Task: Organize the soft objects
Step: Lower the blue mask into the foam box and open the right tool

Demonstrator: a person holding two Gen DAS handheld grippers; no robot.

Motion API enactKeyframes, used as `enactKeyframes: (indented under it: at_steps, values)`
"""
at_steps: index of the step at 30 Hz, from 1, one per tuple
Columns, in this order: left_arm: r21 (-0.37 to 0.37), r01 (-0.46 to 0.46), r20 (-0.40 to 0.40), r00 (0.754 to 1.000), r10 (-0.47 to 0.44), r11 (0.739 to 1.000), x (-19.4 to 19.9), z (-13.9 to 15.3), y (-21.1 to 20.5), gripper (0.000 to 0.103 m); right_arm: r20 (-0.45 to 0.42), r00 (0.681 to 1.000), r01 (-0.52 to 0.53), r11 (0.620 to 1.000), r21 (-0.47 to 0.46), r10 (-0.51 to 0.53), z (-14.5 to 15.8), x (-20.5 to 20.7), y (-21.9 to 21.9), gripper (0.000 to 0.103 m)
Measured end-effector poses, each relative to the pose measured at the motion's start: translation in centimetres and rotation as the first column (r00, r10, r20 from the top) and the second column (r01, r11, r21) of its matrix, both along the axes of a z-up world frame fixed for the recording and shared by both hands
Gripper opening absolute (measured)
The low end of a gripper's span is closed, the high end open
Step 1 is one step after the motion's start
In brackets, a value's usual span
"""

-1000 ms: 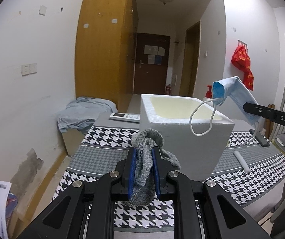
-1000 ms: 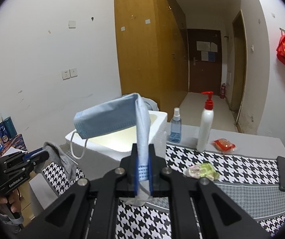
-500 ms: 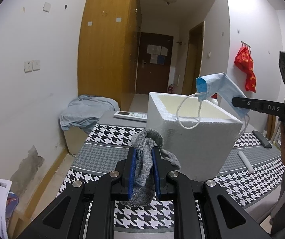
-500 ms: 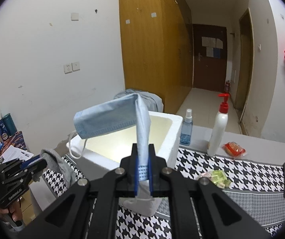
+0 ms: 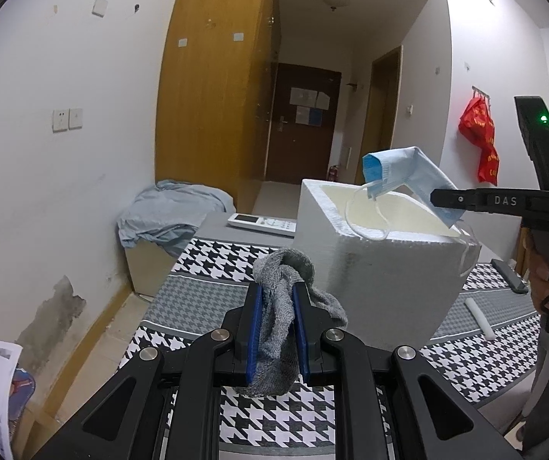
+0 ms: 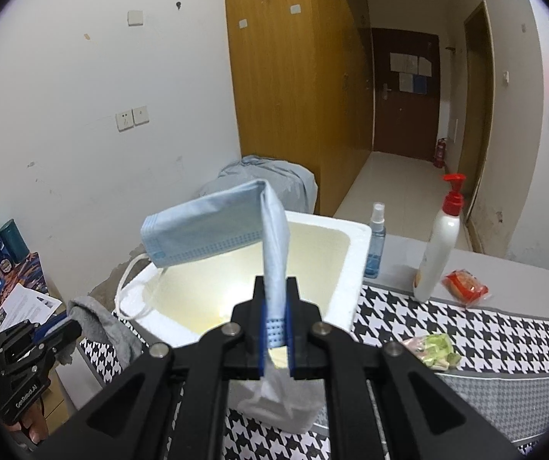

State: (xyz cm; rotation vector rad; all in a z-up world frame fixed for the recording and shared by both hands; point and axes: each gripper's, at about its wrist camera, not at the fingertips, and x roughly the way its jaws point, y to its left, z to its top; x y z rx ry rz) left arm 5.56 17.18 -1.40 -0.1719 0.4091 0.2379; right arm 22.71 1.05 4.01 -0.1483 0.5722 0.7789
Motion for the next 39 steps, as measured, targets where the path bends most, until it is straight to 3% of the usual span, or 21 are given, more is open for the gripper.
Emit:
enactKeyframes:
  at_steps: [16,19,21,25,27,29,39]
  values:
    - [0.005,0.000,0.000,1.000,0.000,1.000,0.0,0.1,-0.1,0.017,-0.040,0.999,0.029,0.999,-0.039,-0.030,-0.6,1.5,1.2,0.011]
    - [0.008,-0.004,0.004,1.000,0.004,1.000,-0.1,0.2,-0.3,0.017,-0.053,0.998,0.027,0.999,-0.030,-0.028,-0.6,1.6,1.1,0.031]
    - [0.009,-0.008,0.004,1.000,0.008,1.000,-0.1,0.2,-0.3,0.017,-0.051,0.999,0.019,1.000,-0.018,-0.019,-0.5,1.5,0.9,0.057]
    - [0.008,-0.015,0.011,1.000,0.015,1.000,-0.3,0.3,-0.4,0.017,-0.045,0.999,0.009,1.000,-0.005,-0.009,-0.4,1.2,0.7,0.065]
    - [0.013,-0.020,0.016,1.000,0.020,1.000,-0.5,0.4,-0.6,0.017,-0.044,0.999,0.006,1.000,0.004,-0.006,-0.3,1.0,0.5,0.085]
    - [0.015,-0.025,0.020,0.999,0.024,1.000,-0.6,0.6,-0.5,0.017,-0.036,0.999,0.005,1.000,0.016,-0.005,-0.2,0.8,0.1,0.092]
    - [0.045,-0.026,0.068,0.997,0.023,0.999,-1.0,2.9,-0.9,0.017,-0.015,1.000,0.009,1.000,0.028,-0.008,-0.1,0.4,-1.4,0.095]
